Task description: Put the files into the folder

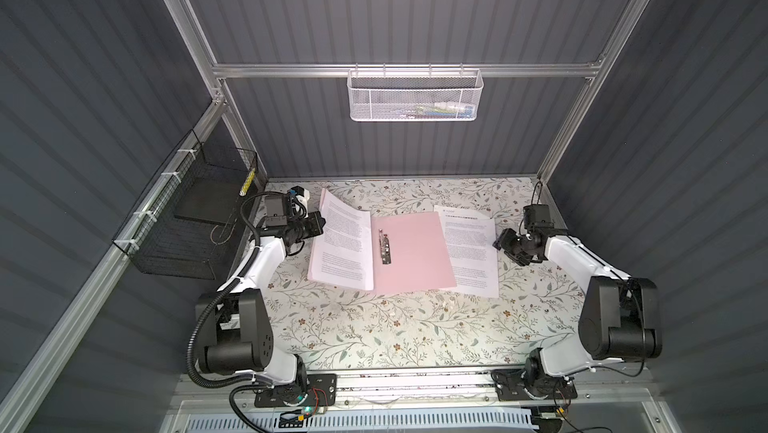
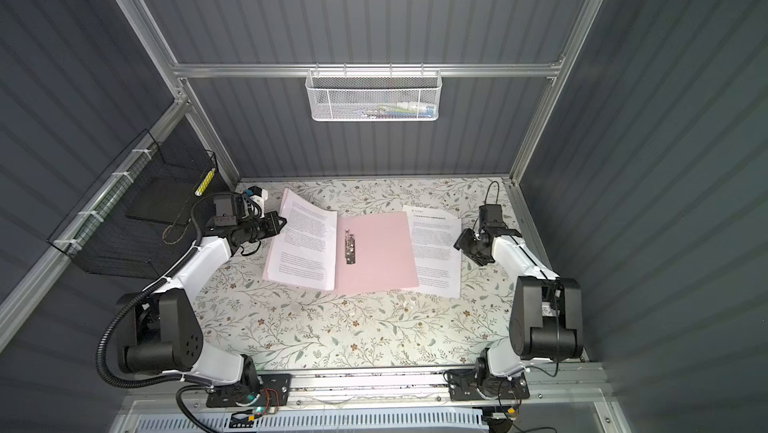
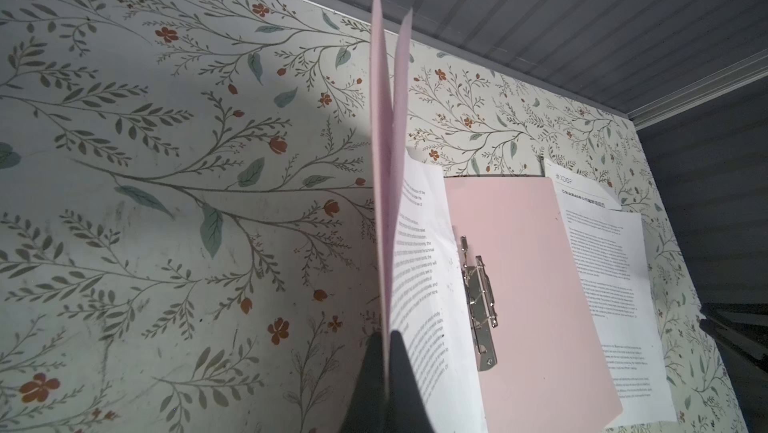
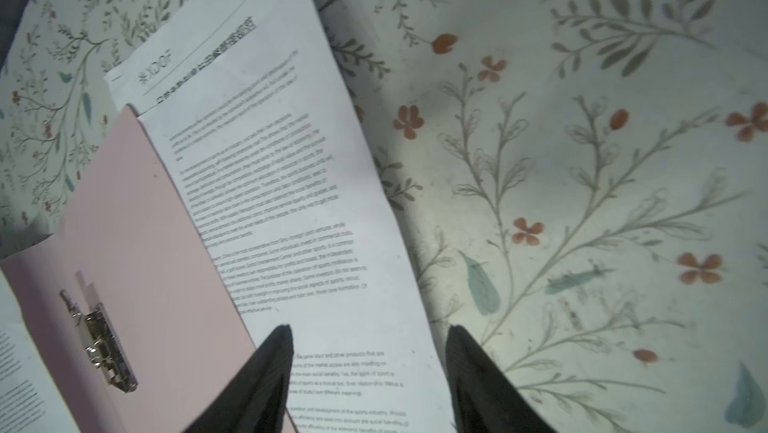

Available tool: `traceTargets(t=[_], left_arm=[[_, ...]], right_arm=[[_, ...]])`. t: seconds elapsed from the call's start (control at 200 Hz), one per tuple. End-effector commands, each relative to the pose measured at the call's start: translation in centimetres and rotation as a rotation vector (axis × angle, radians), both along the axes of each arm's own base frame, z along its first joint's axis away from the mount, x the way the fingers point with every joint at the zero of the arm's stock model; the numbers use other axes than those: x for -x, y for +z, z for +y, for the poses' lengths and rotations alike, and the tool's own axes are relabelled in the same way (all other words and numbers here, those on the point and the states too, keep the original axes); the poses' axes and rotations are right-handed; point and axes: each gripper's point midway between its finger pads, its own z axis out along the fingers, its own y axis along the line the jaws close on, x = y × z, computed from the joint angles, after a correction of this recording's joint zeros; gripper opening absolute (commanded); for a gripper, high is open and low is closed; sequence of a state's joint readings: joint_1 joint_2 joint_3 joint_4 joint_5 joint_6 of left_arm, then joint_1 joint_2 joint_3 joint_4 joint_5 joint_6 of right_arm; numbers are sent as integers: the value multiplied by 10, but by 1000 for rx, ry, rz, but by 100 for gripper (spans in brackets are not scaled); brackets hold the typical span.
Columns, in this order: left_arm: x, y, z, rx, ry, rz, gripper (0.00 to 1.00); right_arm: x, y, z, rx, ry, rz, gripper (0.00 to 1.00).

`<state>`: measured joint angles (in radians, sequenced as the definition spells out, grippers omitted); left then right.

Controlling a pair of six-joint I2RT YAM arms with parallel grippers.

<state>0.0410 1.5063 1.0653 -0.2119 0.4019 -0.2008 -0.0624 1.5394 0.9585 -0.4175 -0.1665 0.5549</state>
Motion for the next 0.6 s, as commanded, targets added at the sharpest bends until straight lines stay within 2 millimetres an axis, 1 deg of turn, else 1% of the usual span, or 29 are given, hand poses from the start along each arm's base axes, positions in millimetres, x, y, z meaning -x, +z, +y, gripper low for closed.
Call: traceTargets(t=[0.0,0.065,0.175,0.37,0.515,0.595], left_arm=[[0,-17,0,-1,-10,29,0],[2,-26,0,4,-5,35,0],[3,-35,-1,3,-13,55,0],[0,-44,0,-4,-20,69,0],[0,-51,1,-9,-18,82,0],[1,-51,1,-10,-17,81,0]], right_arm=[[-9,-11,-10,22,-26,-10,63],[-10,-19,-8,9,-23,-4,66],[-11,-29,-4,-26,-19,-2,66],[-17,-32,3,-69,-4,-14,63],[-17,-41,4,-100,-4,3,62],[-17,-45,5,-117,0,9,61]])
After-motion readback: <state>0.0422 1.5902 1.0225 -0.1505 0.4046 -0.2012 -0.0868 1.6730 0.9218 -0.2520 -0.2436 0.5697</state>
